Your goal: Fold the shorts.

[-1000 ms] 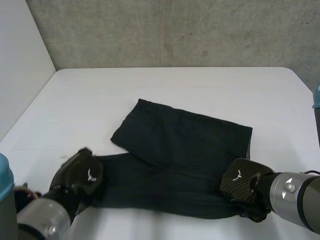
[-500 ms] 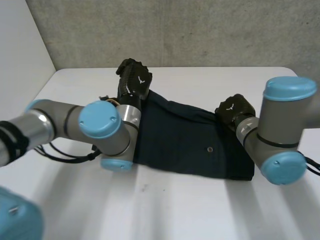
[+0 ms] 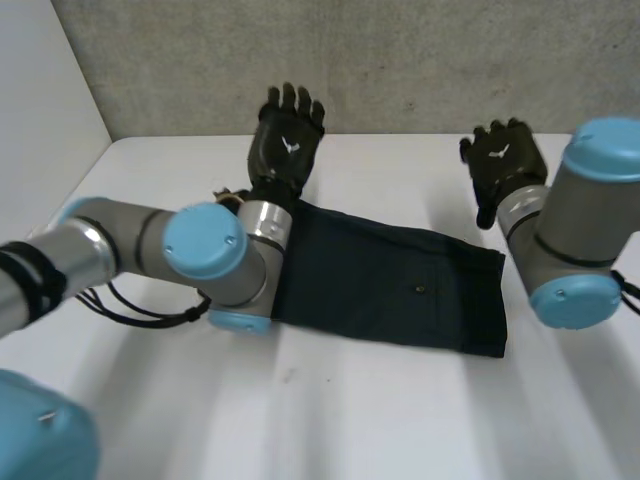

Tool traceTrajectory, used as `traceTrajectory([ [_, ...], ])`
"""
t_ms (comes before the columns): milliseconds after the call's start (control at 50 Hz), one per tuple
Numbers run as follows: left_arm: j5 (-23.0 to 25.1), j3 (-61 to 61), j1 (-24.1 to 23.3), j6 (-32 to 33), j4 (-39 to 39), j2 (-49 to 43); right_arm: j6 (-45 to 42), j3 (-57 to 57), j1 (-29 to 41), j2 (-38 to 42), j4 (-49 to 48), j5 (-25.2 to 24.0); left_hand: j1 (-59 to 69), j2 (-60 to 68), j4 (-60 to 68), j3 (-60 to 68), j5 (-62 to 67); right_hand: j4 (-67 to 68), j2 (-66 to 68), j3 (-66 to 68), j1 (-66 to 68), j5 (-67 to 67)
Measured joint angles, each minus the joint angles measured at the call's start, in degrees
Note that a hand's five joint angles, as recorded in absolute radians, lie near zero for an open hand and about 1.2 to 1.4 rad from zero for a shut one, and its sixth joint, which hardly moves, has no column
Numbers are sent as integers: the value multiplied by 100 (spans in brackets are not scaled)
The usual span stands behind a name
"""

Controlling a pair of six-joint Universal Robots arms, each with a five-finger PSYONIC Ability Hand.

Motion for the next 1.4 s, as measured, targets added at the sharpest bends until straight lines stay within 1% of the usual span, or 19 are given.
traceTrajectory([
  [140, 30, -1071, 69, -790, -387, 1499, 943, 620, -263, -1156, 491, -305, 0, -3, 0, 0, -1, 0, 0, 0, 0, 0],
  [240, 35, -2009, 134, -1894, -1435, 2584, 1594, 1329, -519, -1795, 1266, -942, 0, -3, 0, 0, 0, 0, 0, 0, 0, 0],
  [340, 6, -2554, 148, -2715, -2257, 3037, 1892, 2079, -659, -1955, 1524, -1388, 0, -3, 0, 0, 0, 0, 0, 0, 0, 0],
  [420, -63, -3114, 137, -3306, -2750, 3265, 1979, 2936, -702, -1930, 993, -1573, 0, -3, 0, 0, 0, 0, 0, 0, 0, 0],
  [540, -156, -3584, 110, -3452, -2633, 3322, 1911, 3653, -681, -1656, -90, -1551, 0, -3, 0, 0, -1, 83, 117, 150, 82, 91],
  [580, -176, -3690, 106, -3443, -2483, 3320, 1865, 3731, -675, -1481, -373, -1510, 0, -4, 0, 0, 0, 955, 1036, 1124, 862, 915],
  [700, -209, -3837, 108, -3400, -2115, 3308, 1598, 3653, -735, -890, -829, -1359, 0, -3, 0, 0, 0, 5068, 5211, 5179, 3704, 4511],
  [820, -211, -3861, 121, -3389, -2048, 3343, 1183, 3551, -1068, -833, -717, -1212, 0, -4, 0, 0, 0, 5447, 5447, 5520, 3746, 4623],
  [900, -210, -3880, 141, -3389, -2057, 3441, 627, 3536, -1345, -1170, -458, -1175, 0, -3, 0, 0, 0, 5452, 5461, 5524, 3865, 4937],
  [1000, -209, -3900, 167, -3390, -2065, 3607, -605, 3370, -1651, -1661, 59, -1144, 0, -4, 0, 0, 0, 5452, 5462, 5524, 4041, 5042],
  [1020, -209, -3900, 167, -3390, -2065, 3607, -605, 3370, -1651, -1661, 59, -1144, 0, -4, 0, 0, 0, 5452, 5462, 5524, 4041, 5042],
  [1080, -209, -3917, 178, -3391, -2066, 3705, -1565, 3022, -1638, -1816, 347, -1084, 0, -3, 0, 0, 0, 5454, 5462, 5524, 4174, 5118],
  [1100, -209, -3917, 178, -3391, -2066, 3705, -1565, 3022, -1638, -1816, 347, -1084, 0, -3, 0, 0, 0, 5454, 5462, 5524, 4174, 5118],
  [1140, -216, -3929, 182, -3391, -2065, 3750, -2133, 2616, -1291, -1840, 487, -1028, 0, -4, 0, 0, 0, 5458, 5467, 5524, 4308, 5131],
  [1200, -226, -3936, 186, -3391, -2065, 3765, -2365, 2336, -932, -1809, 556, -1009, 0, -4, 0, 0, 0, 5459, 5467, 5524, 4335, 5132],
  [1240, -284, -3950, 201, -3391, -2062, 3779, -2621, 1828, -157, -1641, 704, -1037, 0, -3, 0, 0, 0, 5458, 5470, 5524, 4423, 5132],
  [1280, -315, -3954, 209, -3391, -2060, 3781, -2698, 1632, 168, -1528, 780, -1084, 0, -3, 0, 0, 0, 5459, 5469, 5524, 4423, 5132],
  [1360, -425, -3956, 241, -3391, -2051, 3784, -2893, 1066, 1190, -1031, 1078, -1471, 0, -3, 0, 0, 0, 5459, 5469, 5559, 4424, 5172],
  [1400, -446, -3956, 249, -3391, -2051, 3784, -2923, 957, 1432, -861, 1188, -1669, 0, -3, 0, 0, 0, 5459, 5469, 5559, 4461, 5220],
])
